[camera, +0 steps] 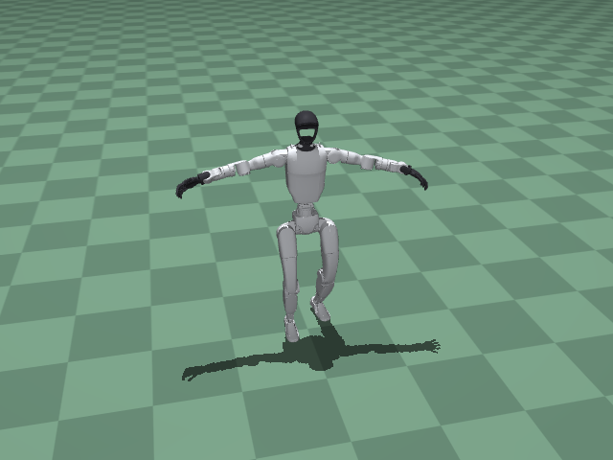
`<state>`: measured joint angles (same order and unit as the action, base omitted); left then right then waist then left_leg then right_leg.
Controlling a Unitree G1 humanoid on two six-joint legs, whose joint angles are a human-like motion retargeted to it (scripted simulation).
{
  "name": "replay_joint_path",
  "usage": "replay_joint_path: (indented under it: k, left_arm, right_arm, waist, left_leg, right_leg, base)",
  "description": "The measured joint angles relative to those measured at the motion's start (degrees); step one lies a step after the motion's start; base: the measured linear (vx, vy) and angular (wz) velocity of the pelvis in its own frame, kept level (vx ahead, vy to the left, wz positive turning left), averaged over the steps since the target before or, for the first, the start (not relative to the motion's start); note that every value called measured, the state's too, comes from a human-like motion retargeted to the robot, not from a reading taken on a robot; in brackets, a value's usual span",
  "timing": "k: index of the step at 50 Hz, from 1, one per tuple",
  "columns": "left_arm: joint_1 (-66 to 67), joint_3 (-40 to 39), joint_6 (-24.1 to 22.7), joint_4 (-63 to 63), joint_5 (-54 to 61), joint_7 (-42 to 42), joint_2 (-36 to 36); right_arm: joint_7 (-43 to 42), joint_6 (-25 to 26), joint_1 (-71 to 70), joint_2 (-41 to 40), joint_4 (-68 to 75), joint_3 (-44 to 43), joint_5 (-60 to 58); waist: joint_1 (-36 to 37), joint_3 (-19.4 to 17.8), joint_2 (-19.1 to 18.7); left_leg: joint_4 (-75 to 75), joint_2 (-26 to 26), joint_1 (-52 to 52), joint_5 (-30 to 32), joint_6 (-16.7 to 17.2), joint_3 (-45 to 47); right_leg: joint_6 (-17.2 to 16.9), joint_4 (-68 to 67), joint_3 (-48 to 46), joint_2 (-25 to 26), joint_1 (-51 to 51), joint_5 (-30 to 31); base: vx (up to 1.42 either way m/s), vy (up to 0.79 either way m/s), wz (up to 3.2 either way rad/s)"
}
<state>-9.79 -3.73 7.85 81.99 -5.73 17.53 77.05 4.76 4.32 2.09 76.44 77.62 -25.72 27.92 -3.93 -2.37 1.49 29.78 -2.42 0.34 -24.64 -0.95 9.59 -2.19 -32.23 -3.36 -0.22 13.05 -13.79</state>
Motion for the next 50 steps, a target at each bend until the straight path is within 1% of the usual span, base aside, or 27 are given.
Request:
replay_joint_path:
  k: [3, 5, 7, 10, 12, 14, 15, 17, 18, 20, 22, 25, 27, 28, 30, 32, 33, 34, 35, 36, 38, 40, 42, 44, 47, 48, 50]
  left_arm:
    - [-3.9, -0.6, 2.5, -0.1, -2.5, -4.2, 4.1]
    - [-6.5, 0.3, 5.6, -0.3, -3.3, -8.8, 5.6]
    - [-8.3, 2.1, 7.7, -0.6, -2.5, -14.3, 4.6]
    - [-9.8, 4.7, 7.1, 0.0, -0.6, -18.6, -0.1]
    - [-9.8, 6.0, 5.4, 1.4, 0.8, -17.2, -3.9]
    - [-9.4, 7.3, 3.7, 2.6, 2.1, -14.0, -6.3]
    - [-9.5, 8.0, 3.0, 3.0, 3.4, -14.6, -6.8]
    - [-11.3, 10.2, 2.0, 3.2, 3.5, -12.5, -5.7]
    - [-13.1, 10.8, 2.0, 3.1, 3.4, -14.4, -4.1]
    - [-16.6, 11.5, 2.8, 2.2, -0.1, -16.3, -0.3]
    - [-18.6, 12.3, 4.2, 0.7, -3.4, -18.4, 1.8]
    - [-19.5, 14.1, 4.6, -0.5, -4.6, -20.7, 1.0]
    - [-18.9, 14.6, 3.8, 0.0, -4.7, -18.7, -0.7]
    - [-18.1, 14.7, 3.4, 0.5, -5.0, -15.1, -1.2]
    - [-16.6, 14.5, 3.1, 1.3, -3.5, -13.7, -1.4]
    - [-14.5, 14.0, 2.6, 1.5, -1.6, -13.8, -0.3]
    - [-13.2, 13.9, 2.2, 1.3, -1.4, -11.3, 0.6]
    - [-12.4, 13.5, 1.9, 1.1, -0.9, -12.0, 1.8]
    - [-11.9, 13.0, 1.7, 0.7, -0.3, -14.2, 3.2]
    - [-11.6, 12.3, 1.3, 0.5, -2.0, -11.2, 4.8]
    - [-12.5, 10.7, 1.7, 0.1, -4.5, -10.7, 8.0]
    - [-14.2, 9.4, 3.5, -0.9, -6.1, -13.0, 9.9]
    - [-15.5, 8.6, 5.0, -2.6, -6.6, -16.2, 9.2]
    - [-15.5, 8.6, 4.6, -4.1, -6.5, -20.1, 6.2]
    - [-13.6, 9.9, 1.4, -3.9, -5.7, -22.9, 0.2]
    - [-12.7, 10.7, 0.5, -3.2, -5.0, -22.7, -1.5]
    - [-11.7, 12.8, -0.5, -1.8, -2.4, -21.8, -3.7]
  right_arm:
    - [-4.9, 0.9, 1.3, 3.6, 1.3, -2.7, -0.5]
    - [-10.5, 1.4, 1.9, 3.9, 0.5, -2.5, 0.7]
    - [-15.9, 1.1, 0.9, 2.3, -1.5, 0.2, 2.0]
    - [-18.9, 0.5, -4.1, -0.9, -3.6, 5.9, 0.7]
    - [-18.0, 0.2, -8.3, -1.6, -4.0, 9.3, -1.2]
    - [-16.3, 0.1, -12.0, -0.9, -4.8, 11.8, -3.4]
    - [-17.4, -0.4, -14.2, -0.1, -4.4, 13.1, -3.6]
    - [-15.5, 0.0, -20.1, 2.2, -4.5, 17.7, -4.8]
    - [-17.0, -0.6, -23.7, 3.0, -3.8, 20.6, -3.7]
    - [-18.3, -1.1, -30.3, 3.9, -3.1, 26.5, -2.9]
    - [-20.2, -1.3, -33.6, 3.7, -2.8, 30.5, -3.6]
    - [-22.8, -0.5, -34.4, 0.6, -1.4, 33.0, -7.2]
    - [-21.1, 1.3, -32.4, -2.9, -0.4, 32.1, -9.6]
    - [-17.5, 2.9, -30.7, -4.6, -0.7, 31.4, -10.8]
    - [-15.1, 4.1, -29.0, -7.8, 0.2, 30.5, -11.1]
    - [-14.8, 3.7, -29.5, -9.6, 0.8, 30.8, -11.5]
    - [-12.8, 3.7, -29.7, -9.6, -0.3, 31.6, -12.5]
    - [-13.4, 2.9, -30.8, -9.3, -0.3, 32.4, -12.1]
    - [-15.4, 1.7, -32.4, -8.8, 0.2, 33.1, -11.1]
    - [-12.5, 1.5, -34.1, -7.2, -0.9, 34.8, -11.5]
    - [-10.7, 1.2, -38.6, -4.4, -1.0, 37.3, -10.4]
    - [-11.9, 1.5, -42.6, -2.3, 0.0, 38.9, -8.5]
    - [-14.9, 1.5, -43.4, -1.2, 0.4, 40.2, -6.9]
    - [-17.9, 0.7, -41.5, -1.8, 0.5, 40.9, -6.2]
    - [-19.7, -1.3, -38.8, -3.9, 0.5, 40.6, -6.7]
    - [-19.8, -1.9, -38.8, -4.4, 0.4, 40.5, -6.5]
    - [-19.9, -2.7, -40.4, -4.8, 0.0, 41.2, -5.4]
  waist:
    - [-0.5, -3.4, -1.6]
    - [1.1, -4.2, -0.5]
    - [5.3, -3.9, 0.9]
    - [12.2, -2.3, 0.6]
    - [15.4, -1.2, -1.5]
    - [17.7, -0.6, -2.8]
    - [18.6, -0.8, -3.0]
    - [18.5, -3.5, -1.3]
    - [17.7, -5.7, 0.0]
    - [15.3, -9.1, 1.5]
    - [11.7, -9.6, 2.3]
    - [5.5, -6.6, 3.1]
    - [2.6, -4.1, 4.1]
    - [1.6, -3.0, 4.9]
    - [0.5, -0.9, 6.4]
    - [0.4, 0.6, 6.5]
    - [0.8, 0.9, 5.9]
    - [1.5, 0.7, 4.9]
    - [2.4, 0.3, 3.7]
    - [3.3, -0.8, 2.0]
    - [4.7, -2.8, 0.1]
    - [5.8, -4.2, 0.9]
    - [8.5, -3.9, 2.8]
    - [13.2, -2.6, 3.3]
    - [20.0, -0.7, 1.5]
    - [21.3, -0.4, 1.0]
    - [22.2, -1.1, 0.9]
  left_leg:
    - [2.6, -0.5, -6.5, -11.3, -4.6, -3.2]
    - [6.8, 1.1, -13.7, -11.5, -6.9, -4.4]
    - [2.9, 1.6, -16.8, -5.6, -6.0, -2.8]
    - [-13.1, -0.1, -15.4, 8.7, -4.4, -0.8]
    - [-21.6, -2.9, -14.8, 17.4, -2.5, 0.2]
    - [-24.5, -5.3, -15.6, 20.1, 0.8, 2.5]
    - [-24.5, -6.0, -16.1, 19.8, 1.9, 3.7]
    - [-14.0, -5.0, -19.4, 14.3, 0.1, 3.7]
    - [-4.9, -4.5, -22.1, 10.2, -1.3, 3.0]
    - [14.2, -4.2, -27.7, 2.3, -4.6, 0.9]
    - [26.7, -3.7, -30.8, -2.3, -6.6, -0.2]
    - [31.3, -2.8, -28.2, -4.6, -7.7, 0.7]
    - [25.3, -0.4, -21.5, -3.8, -6.8, 1.1]
    - [21.1, 1.9, -17.7, -2.4, -6.1, 0.2]
    - [13.1, 6.9, -11.4, 3.0, -4.4, -4.4]
    - [7.3, 9.6, -6.8, 10.0, -3.4, -9.2]
    - [4.8, 9.5, -4.8, 11.5, -3.1, -10.2]
    - [2.1, 8.3, -3.1, 10.2, -2.8, -10.0]
    - [-0.8, 6.6, -1.6, 7.4, -2.7, -9.2]
    - [-3.8, 4.4, -0.4, 2.5, -3.1, -7.6]
    - [-7.4, 1.8, -0.5, -5.5, -5.4, -5.5]
    - [-5.7, 2.8, -5.3, -8.2, -9.2, -5.3]
    - [-4.9, 4.5, -11.8, -3.9, -9.1, -4.0]
    - [-11.3, 4.0, -15.0, 5.0, -6.3, -1.4]
    - [-24.6, 0.6, -16.4, 20.3, -2.0, 0.5]
    - [-27.1, -0.2, -17.3, 23.2, -0.7, 0.1]
    - [-28.2, -0.3, -19.2, 23.9, 0.7, -0.9]
  right_leg:
    - [0.5, -27.1, -2.8, -4.4, 3.5, -10.9]
    - [1.6, -36.2, -1.1, -6.8, 3.1, -14.3]
    - [2.5, -35.5, 1.4, -7.4, -0.1, -14.1]
    - [2.7, -23.0, 2.0, -6.9, -8.3, -9.5]
    - [2.9, -11.2, -0.1, -6.4, -14.6, -5.4]
    - [2.1, 0.2, -2.1, -6.8, -19.8, -3.9]
    - [1.5, 5.7, -2.8, -7.4, -22.1, -4.3]
    - [0.4, 12.1, -2.5, -9.6, -23.6, -10.4]
    - [0.6, 12.2, -2.1, -10.5, -22.7, -14.7]
    - [2.1, 5.6, -2.3, -11.0, -17.0, -22.1]
    - [2.3, -2.1, -4.0, -11.3, -8.9, -23.4]
    - [-0.8, 0.7, -7.8, -11.7, -2.4, -14.8]
    - [-2.5, 11.1, -9.1, -11.7, -2.6, -3.8]
    - [-3.1, 16.8, -8.8, -11.7, -3.2, 2.4]
    - [-3.5, 25.2, -5.8, -11.3, -2.9, 12.7]
    - [-2.7, 27.6, -1.9, -9.9, -2.0, 15.9]
    - [-2.0, 26.4, -0.9, -8.9, -1.7, 15.0]
    - [-1.1, 23.1, -0.5, -7.6, -1.5, 13.1]
    - [-0.2, 18.7, -0.6, -6.3, -1.1, 10.5]
    - [0.3, 9.5, -1.7, -5.3, 0.0, 6.5]
    - [1.4, -10.7, -4.3, -5.8, 2.4, -1.4]
    - [2.5, -27.1, -5.1, -9.4, 3.0, -7.2]
    - [2.1, -32.6, -3.7, -11.3, 1.0, -9.4]
    - [0.2, -28.6, -1.8, -9.4, -3.3, -8.1]
    - [-2.0, -13.0, 1.5, -3.7, -12.3, -0.5]
    - [-1.7, -7.5, 2.2, -2.8, -15.3, 2.7]
    - [-0.1, 3.2, 2.3, -3.5, -20.6, 6.6]
  base:
    - [-1.12, 0.0, 1.62]
    - [-1.12, -0.03, 0.75]
    - [-1.09, -0.07, -0.36]
    - [-1.11, -0.14, -0.92]
    - [-1.18, -0.22, -0.83]
    - [-1.25, -0.3, -0.66]
    - [-1.33, -0.37, -0.38]
    - [-1.38, -0.4, 0.05]
    - [-1.38, -0.37, 0.47]
    - [-1.33, -0.29, 0.77]
    - [-1.21, -0.19, 1.17]
    - [-1.08, -0.09, 1.31]
    - [-1.05, 0.05, 0.74]
    - [-1.07, 0.11, 0.27]
    - [-1.11, 0.14, -0.12]
    - [-1.18, 0.14, -0.56]
    - [-1.23, 0.12, -0.83]
    - [-1.26, 0.11, -0.96]
    - [-1.28, 0.11, -0.98]
    - [-1.29, 0.11, -0.89]
    - [-1.27, 0.09, -0.48]
    - [-1.25, 0.05, -0.04]
    - [-1.23, 0.02, -0.28]
    - [-1.23, -0.03, -0.97]
    - [-1.3, -0.12, -1.23]
    - [-1.39, -0.19, -0.82]
    - [-1.47, -0.24, -0.3]
